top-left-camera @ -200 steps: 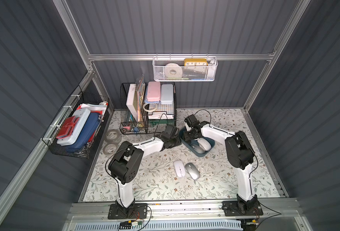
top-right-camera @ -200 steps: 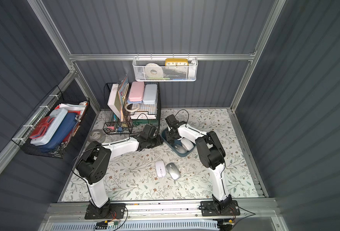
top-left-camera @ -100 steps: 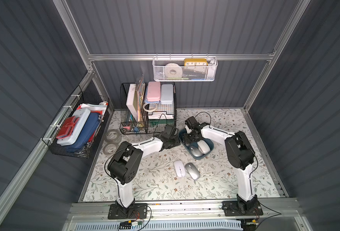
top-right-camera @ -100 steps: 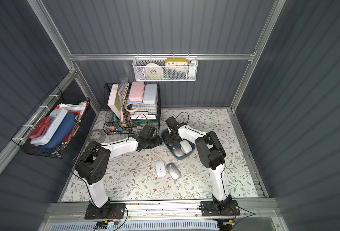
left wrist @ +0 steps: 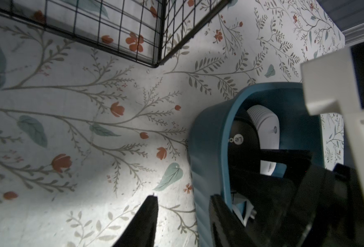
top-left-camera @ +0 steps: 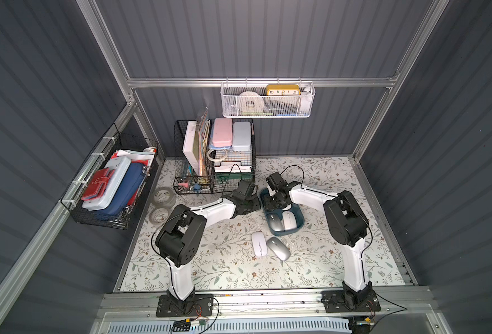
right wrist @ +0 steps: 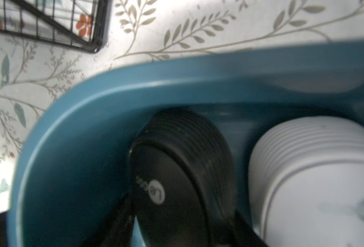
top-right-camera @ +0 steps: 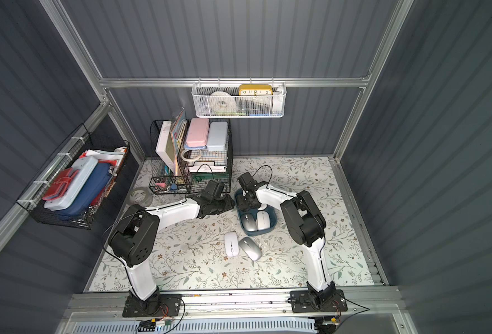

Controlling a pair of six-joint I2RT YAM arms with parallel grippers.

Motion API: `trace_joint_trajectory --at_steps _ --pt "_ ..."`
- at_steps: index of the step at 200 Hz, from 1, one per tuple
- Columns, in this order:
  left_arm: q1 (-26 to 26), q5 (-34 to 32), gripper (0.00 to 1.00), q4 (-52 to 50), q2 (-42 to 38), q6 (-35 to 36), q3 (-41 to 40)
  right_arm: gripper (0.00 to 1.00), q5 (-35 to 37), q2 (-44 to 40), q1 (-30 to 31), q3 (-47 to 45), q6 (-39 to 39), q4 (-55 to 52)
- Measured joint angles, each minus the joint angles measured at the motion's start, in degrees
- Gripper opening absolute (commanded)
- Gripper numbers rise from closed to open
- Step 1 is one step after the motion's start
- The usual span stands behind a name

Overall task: Take out the mouse from the storage box
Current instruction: Pick up the mouse from the storage box, then place the mouse at the center of the board.

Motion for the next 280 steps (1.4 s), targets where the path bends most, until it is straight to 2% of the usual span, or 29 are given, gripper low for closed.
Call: trace_joint_trajectory --at_steps 101,137,181,203,231,280 --pt "0.0 0.1 0.45 0.0 0.0 0.0 0.0 0.22 -4.1 -3.6 0.4 -5.7 0.2 3.6" --pt "-0.1 0.9 0.45 0.1 0.0 0.0 0.0 0.19 -4.5 -5.6 0.4 -7.1 0.2 3.0" --pt "-0.1 0.5 0.47 0.0 -1.2 0.1 -0.3 0.19 -3.4 -13.7 0.6 -10.2 0.3 2.4" --pt "-0.1 -0.7 0.51 -0.8 -5.8 0.5 -1.7 0.19 -3.1 -18.2 1.0 -12.0 0.7 2.6" --pt "-0.1 -4.5 0.56 -2.1 -15.6 1.4 -5.3 0.2 -2.9 -22.2 3.2 -14.3 1.5 2.5" --pt "1.0 -14.6 0.65 -10.0 -34.2 1.6 -14.2 0.21 -4.5 -22.2 9.9 -14.0 4.4 4.2"
